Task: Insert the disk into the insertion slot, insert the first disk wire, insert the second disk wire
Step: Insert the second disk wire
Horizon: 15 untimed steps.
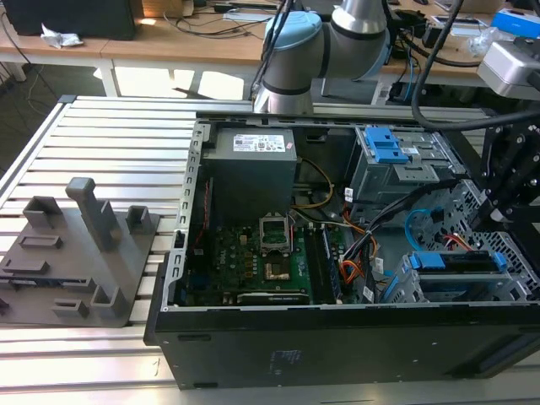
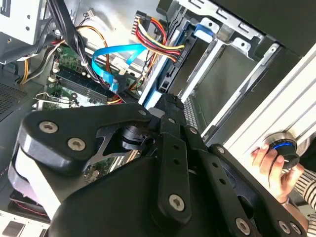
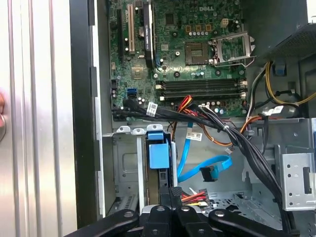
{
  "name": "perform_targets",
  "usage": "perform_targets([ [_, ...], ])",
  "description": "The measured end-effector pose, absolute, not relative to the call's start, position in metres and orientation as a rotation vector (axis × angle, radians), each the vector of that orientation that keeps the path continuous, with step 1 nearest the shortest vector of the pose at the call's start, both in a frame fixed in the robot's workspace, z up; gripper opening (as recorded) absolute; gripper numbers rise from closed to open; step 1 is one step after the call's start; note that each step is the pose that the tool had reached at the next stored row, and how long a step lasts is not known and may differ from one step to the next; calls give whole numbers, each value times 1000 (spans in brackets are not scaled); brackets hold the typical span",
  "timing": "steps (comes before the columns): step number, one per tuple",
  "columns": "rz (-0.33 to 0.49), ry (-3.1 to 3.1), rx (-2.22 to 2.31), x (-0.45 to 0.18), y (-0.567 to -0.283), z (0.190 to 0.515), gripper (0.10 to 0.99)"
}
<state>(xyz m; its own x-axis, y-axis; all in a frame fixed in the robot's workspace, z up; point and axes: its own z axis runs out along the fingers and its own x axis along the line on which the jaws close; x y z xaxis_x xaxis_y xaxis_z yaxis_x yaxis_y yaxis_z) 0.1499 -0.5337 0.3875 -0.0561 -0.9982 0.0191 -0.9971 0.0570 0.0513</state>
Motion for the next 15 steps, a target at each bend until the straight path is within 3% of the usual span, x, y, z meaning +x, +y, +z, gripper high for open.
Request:
perform_targets([
  [10, -37, -2248, 2124, 143, -534, 388, 114],
  [11, -37, -2248, 2124, 143, -534, 388, 235],
  [12, -37, -2248, 2124, 143, -534, 388, 294],
  [15, -37, -2247, 2124, 143, -534, 388, 361],
])
